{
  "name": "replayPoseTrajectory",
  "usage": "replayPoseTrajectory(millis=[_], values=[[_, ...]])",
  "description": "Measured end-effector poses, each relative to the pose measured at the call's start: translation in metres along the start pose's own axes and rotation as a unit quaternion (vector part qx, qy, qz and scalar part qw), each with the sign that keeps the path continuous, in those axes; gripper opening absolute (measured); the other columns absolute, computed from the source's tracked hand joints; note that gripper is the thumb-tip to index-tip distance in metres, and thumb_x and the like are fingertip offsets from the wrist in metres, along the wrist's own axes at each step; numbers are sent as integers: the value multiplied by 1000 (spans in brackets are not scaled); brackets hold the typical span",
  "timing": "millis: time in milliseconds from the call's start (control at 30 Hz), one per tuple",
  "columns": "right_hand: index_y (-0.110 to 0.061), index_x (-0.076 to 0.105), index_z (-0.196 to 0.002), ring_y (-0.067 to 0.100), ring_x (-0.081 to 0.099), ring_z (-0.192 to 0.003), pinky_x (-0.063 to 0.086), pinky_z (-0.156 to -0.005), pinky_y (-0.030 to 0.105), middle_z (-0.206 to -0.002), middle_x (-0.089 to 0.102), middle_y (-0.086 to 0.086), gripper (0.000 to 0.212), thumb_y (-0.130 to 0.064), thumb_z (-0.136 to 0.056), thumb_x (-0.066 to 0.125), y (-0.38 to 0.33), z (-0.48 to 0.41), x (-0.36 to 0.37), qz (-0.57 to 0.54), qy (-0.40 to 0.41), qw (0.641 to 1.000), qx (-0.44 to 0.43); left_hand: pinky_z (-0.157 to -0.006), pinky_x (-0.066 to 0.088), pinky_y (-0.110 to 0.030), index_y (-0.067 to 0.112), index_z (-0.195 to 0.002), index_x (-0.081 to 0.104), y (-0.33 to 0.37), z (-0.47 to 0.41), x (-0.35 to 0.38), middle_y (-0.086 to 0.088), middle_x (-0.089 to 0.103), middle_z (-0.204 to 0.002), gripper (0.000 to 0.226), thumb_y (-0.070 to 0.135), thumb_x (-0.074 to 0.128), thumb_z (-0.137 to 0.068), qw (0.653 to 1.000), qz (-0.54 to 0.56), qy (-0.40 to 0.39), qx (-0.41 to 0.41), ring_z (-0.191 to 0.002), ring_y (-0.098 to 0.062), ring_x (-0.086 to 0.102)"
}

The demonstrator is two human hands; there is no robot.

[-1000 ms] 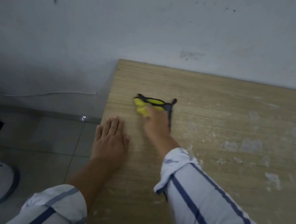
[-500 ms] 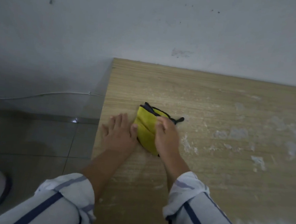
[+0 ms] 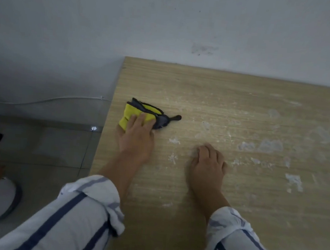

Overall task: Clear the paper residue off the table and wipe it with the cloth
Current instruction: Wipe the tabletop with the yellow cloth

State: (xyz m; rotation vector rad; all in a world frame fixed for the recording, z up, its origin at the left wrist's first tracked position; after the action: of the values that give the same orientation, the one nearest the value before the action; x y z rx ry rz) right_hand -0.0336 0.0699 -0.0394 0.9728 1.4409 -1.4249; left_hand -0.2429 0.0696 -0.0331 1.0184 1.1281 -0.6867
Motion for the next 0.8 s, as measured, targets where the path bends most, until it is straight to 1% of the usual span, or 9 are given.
replayPoseTrajectory(millis=[67,133,300,400,533,567,633,733,800], values=[[-16,48,-126,29,28,-132,20,-107,49,-143,39,5,34,-22,-93,41,-5,-3,-2,-2,-8,1000,-5,-106,28,-44,17,-127,50,8,-11,-10,-6,45,-140,33,27,41,-97,995,81,61,-6,-131,-25,37],[-16,44,-129,29,26,-133,19,-107,48,-145,35,5,37,-23,-93,41,-15,-15,-3,2,-24,1000,-19,-101,31,-39,11,-122,53,42,-15,-12,-10,51,-133,32,25,44,-95,991,108,72,41,-124,-27,43],[-17,40,-131,28,20,-138,17,-108,49,-148,31,7,43,-39,-94,36,-29,-41,4,24,-43,998,-43,-115,7,-48,27,-147,24,65,-4,25,2,8,-159,55,48,32,-96,992,27,-63,102,-145,-18,3],[-17,39,-133,27,19,-139,16,-109,48,-150,30,5,41,-33,-97,31,-25,-40,5,23,-34,998,-54,-115,8,-47,28,-146,27,22,-22,16,2,11,-158,53,46,32,-96,999,28,-12,32,-146,-19,4],[-15,45,-128,27,25,-136,20,-107,49,-145,36,5,37,-28,-95,35,-29,-38,1,13,-9,998,-63,-116,17,-45,6,-139,39,-22,-60,-16,-9,22,-155,48,32,33,-99,986,112,56,-114,-144,-25,15],[-15,45,-127,28,26,-135,20,-107,49,-144,38,5,36,-28,-95,37,-30,-39,1,12,-5,998,-59,-115,22,-47,5,-139,39,-15,-64,-21,-10,26,-153,47,30,35,-99,982,142,71,-107,-142,-28,22],[-16,45,-126,28,27,-134,21,-106,50,-143,38,4,35,-28,-94,38,-30,-41,2,18,-4,998,-55,-111,30,-48,8,-140,37,21,-60,-21,-9,30,-150,48,28,39,-97,988,138,66,-14,-137,-28,30],[-17,44,-126,28,26,-134,22,-105,50,-144,37,5,36,-30,-93,39,-28,-43,6,27,-12,999,-45,-114,19,-45,18,-146,26,70,-32,10,-2,16,-157,54,38,36,-97,990,34,-38,132,-143,-22,14],[-16,44,-126,28,26,-134,22,-105,50,-145,36,5,36,-31,-93,39,-28,-42,7,32,-12,998,-46,-114,12,-44,23,-149,19,58,-31,20,3,7,-159,56,44,30,-98,991,1,-77,114,-145,-19,6]])
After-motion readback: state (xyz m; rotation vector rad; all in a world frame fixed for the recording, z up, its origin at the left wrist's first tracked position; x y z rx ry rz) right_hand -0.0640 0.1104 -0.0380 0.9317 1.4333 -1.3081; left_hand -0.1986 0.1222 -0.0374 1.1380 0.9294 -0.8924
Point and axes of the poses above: each hand's wrist, its own z-axis away from the middle knuckle, its own x-axis out of the palm, y = z × x, the point moved 4 cm from there along -z, towards the middle knuckle
